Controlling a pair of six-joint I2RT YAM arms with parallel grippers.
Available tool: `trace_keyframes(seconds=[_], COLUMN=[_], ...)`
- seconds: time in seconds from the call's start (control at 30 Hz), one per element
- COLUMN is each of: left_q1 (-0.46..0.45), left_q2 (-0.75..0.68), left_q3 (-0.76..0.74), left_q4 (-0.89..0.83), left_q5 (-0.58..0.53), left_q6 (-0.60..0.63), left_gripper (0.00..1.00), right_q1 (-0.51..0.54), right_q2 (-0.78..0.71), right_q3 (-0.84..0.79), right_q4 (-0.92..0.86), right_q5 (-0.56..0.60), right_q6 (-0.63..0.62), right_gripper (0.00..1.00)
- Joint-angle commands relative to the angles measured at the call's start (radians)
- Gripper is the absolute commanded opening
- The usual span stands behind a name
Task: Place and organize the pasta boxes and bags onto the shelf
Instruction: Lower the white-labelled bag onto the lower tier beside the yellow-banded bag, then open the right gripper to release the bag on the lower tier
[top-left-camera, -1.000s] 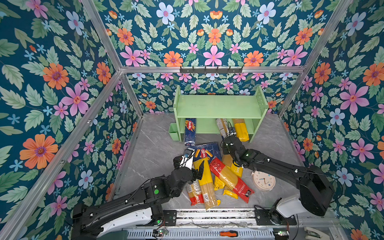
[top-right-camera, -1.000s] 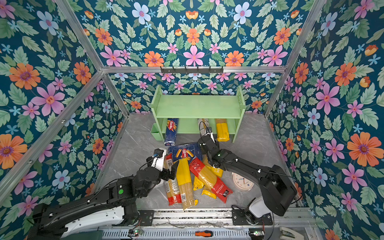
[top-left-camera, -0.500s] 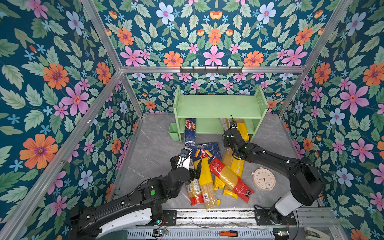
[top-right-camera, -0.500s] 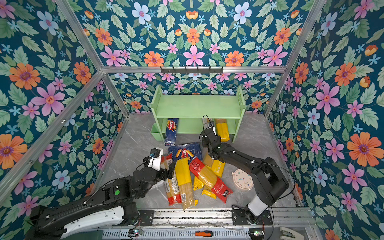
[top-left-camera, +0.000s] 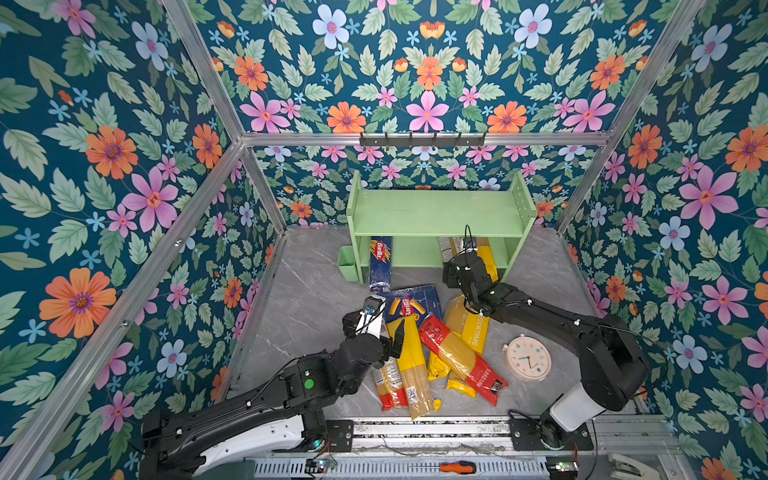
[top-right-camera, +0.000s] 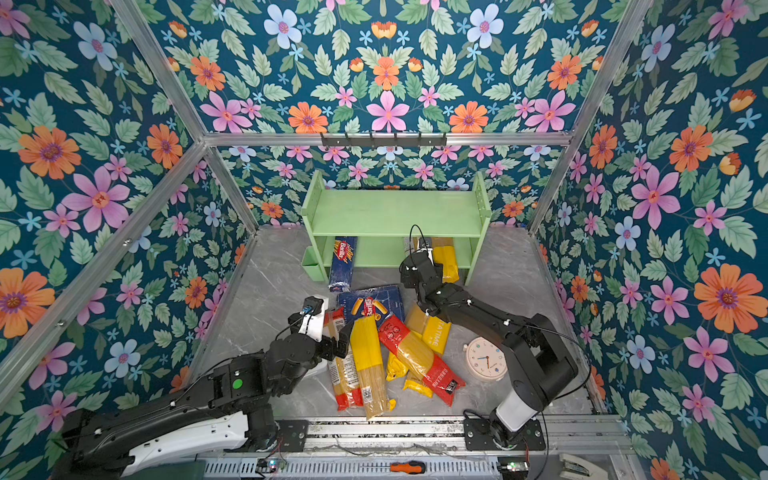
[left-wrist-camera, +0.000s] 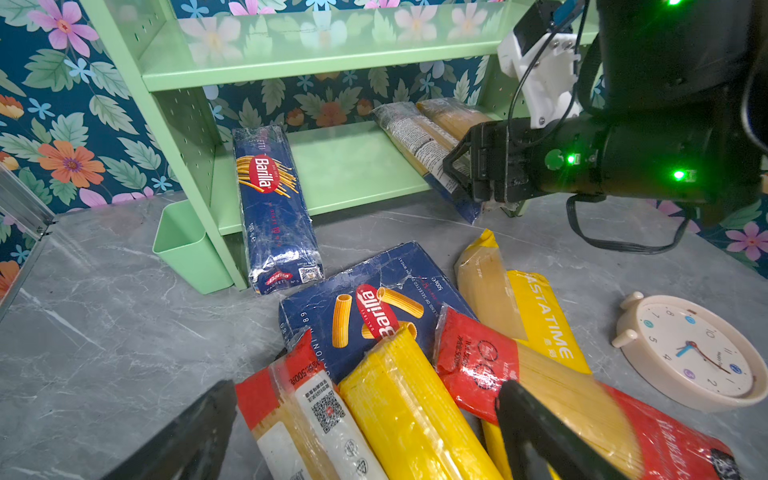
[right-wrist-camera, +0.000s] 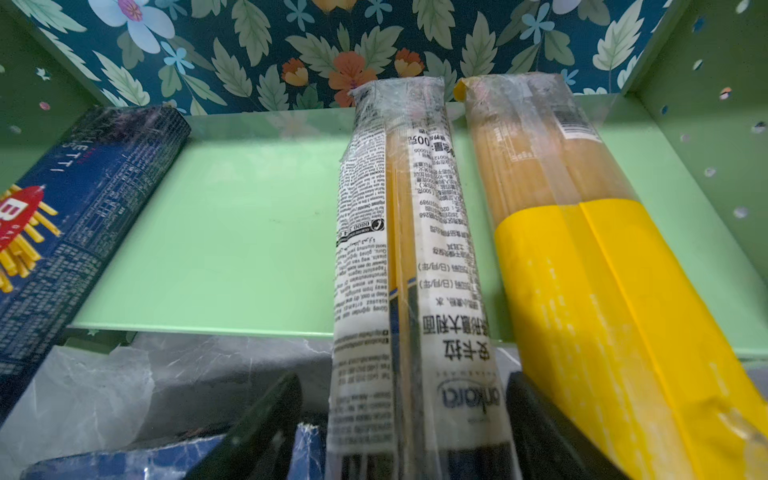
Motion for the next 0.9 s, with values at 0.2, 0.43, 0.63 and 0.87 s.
trace_keyframes(seconds=[0.2,0.43,0.63,0.87], left_q1=[0.001,0.001,0.001,0.000], left_q2=[-0.015,0.014,0.015,0.034], left_q3=[-0.008,-0.010,-0.011,-0.006], left_q4=[-0.010,-0.021,-0.013,0.008], left_q5=[-0.003,-0.010,0.002,-0.016], left_q6=[-0.017,-0.033,-0.049,-0.050], left_gripper=[1.00,1.00,1.00,1.00], right_q1=[0.014,0.095,0.185,0.225], right_q2=[-0.083,-0.221,-0.386,-0.607], right_q3=[-0.045,-0.146,-0.253,-0.413], right_q4=[-0.058,-0.165,-0.266,-0.378], right_q5=[-0.060,-0.008,-0.040,-0.177], right_q6=[0.081,0.132,0.185,0.223], right_gripper=[0.83,0.84,0.84,0.87])
